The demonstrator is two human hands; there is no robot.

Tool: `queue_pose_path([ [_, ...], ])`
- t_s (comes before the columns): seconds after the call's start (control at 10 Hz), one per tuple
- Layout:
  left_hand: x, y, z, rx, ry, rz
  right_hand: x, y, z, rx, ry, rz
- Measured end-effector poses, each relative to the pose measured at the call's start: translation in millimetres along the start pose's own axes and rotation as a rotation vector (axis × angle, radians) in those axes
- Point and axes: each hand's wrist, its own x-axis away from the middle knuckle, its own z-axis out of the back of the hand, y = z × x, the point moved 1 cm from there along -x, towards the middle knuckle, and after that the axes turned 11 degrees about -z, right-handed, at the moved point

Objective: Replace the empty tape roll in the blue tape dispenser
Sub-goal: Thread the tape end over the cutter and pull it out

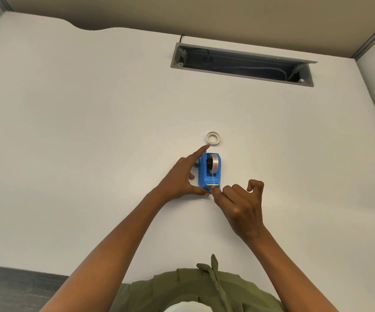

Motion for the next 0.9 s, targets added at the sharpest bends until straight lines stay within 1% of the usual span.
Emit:
queue_pose_path([
  [0.3, -0.8, 3.4, 0.4, 0.000, 0.014, 0.011, 5.9, 7.0, 2.5, 0.096, -0.050, 0.113],
  [0.4, -0.6, 4.4, 0.8, 0.002, 0.010, 0.011, 13.6, 11.6, -0.3, 0.144, -0.096, 0.135],
  [0.6, 1.0, 6.6, 0.3, 0.001, 0.014, -0.004, 16.6, 15.8, -2.6, 0.157, -0.070, 0.152],
  [0.7, 0.7, 7.8, 0.6, 0.007, 0.007, -0.001, 18.3, 18.3, -3.6, 0.145, -0.099, 0.170],
  [0.8, 1.6, 10.0, 1.8, 0.017, 0.001, 0.007, 23.4, 19.3, -4.9, 0.111, -0.161, 0.155],
  [0.9, 1.4, 14.2, 9.4, 0.052, -0.045, 0.046, 30.9, 29.6, -2.0, 0.008, -0.211, 0.025],
])
